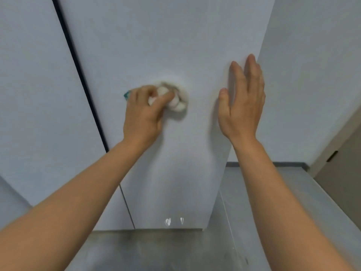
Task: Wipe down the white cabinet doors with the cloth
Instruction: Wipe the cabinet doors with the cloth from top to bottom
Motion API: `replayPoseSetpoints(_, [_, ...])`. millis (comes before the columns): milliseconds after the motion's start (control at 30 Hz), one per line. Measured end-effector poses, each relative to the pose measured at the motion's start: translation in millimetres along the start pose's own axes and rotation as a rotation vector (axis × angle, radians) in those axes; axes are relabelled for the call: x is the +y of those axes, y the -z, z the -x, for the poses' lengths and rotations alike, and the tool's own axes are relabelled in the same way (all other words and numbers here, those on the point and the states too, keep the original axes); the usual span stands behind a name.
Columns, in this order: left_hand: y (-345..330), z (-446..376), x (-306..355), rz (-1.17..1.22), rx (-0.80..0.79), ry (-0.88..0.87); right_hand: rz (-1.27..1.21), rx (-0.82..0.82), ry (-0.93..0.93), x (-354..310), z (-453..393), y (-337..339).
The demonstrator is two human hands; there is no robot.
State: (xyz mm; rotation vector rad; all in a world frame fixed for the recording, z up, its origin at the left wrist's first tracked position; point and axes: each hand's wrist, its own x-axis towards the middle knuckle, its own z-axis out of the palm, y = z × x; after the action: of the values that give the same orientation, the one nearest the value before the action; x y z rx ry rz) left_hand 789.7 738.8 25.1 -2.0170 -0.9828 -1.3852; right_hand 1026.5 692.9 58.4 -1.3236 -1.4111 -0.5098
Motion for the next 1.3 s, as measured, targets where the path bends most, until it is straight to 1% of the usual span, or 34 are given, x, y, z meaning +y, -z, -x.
replayPoseSetpoints(67, [-17,64,-6,-0.060,-0.143,-0.119,0.045,-0.066,0.003,5,35,-10])
replayPoseSetpoints(133, [-20,90,-16,-0.091,-0.214,-0.193,0.084,-0.115,0.011,8,62,-16])
replayPoseSetpoints(200, [-11,81,-25,-0.118,-0.225,-0.274,0.098,-0.128,0.034,8,85,-20])
replayPoseSetpoints(233, [-4,67,-27,-0.124,-0.176,-0.297,0.092,-0.108,0.042,6,91,-21])
replayPoseSetpoints(267, [3,53,-30,-0.131,-0.120,-0.291,0.079,-0.094,0.050,5,98,-21])
replayPoseSetpoints(367, [16,35,-38,-0.124,0.038,-0.092,-0.001,-0.090,0.036,1,129,-27])
replayPoseSetpoints(433, [7,44,-35,-0.087,0.076,-0.002,-0.041,-0.125,0.043,3,150,-34])
replayPoseSetpoints(500, [-12,74,-26,-0.051,0.076,0.028,-0.056,-0.188,0.042,6,173,-40])
replayPoseSetpoints(533, [-21,96,-21,-0.047,0.039,0.011,-0.071,-0.218,0.036,7,183,-42])
replayPoseSetpoints(667, [-46,185,-19,-0.097,-0.280,-0.171,-0.113,-0.342,0.024,18,215,-49])
replayPoseSetpoints(700, [-47,191,-22,-0.103,-0.317,-0.192,-0.119,-0.369,0.021,22,220,-50])
replayPoseSetpoints(767, [-43,185,-25,-0.118,-0.342,-0.246,-0.136,-0.411,-0.001,28,227,-53])
replayPoseSetpoints(867, [-28,172,-35,-0.171,-0.373,-0.337,-0.178,-0.429,-0.058,26,233,-59])
replayPoseSetpoints(1033, [-5,175,-54,-0.198,-0.425,-0.290,-0.278,-0.453,-0.134,8,229,-72])
replayPoseSetpoints(1133, [1,191,-67,-0.161,-0.463,-0.263,-0.315,-0.472,-0.209,8,223,-72])
replayPoseSetpoints(1233, [12,211,-79,-0.172,-0.514,-0.213,-0.335,-0.489,-0.260,14,224,-73])
replayPoseSetpoints(1300, [15,219,-78,-0.157,-0.482,-0.156,-0.356,-0.481,-0.326,16,234,-72])
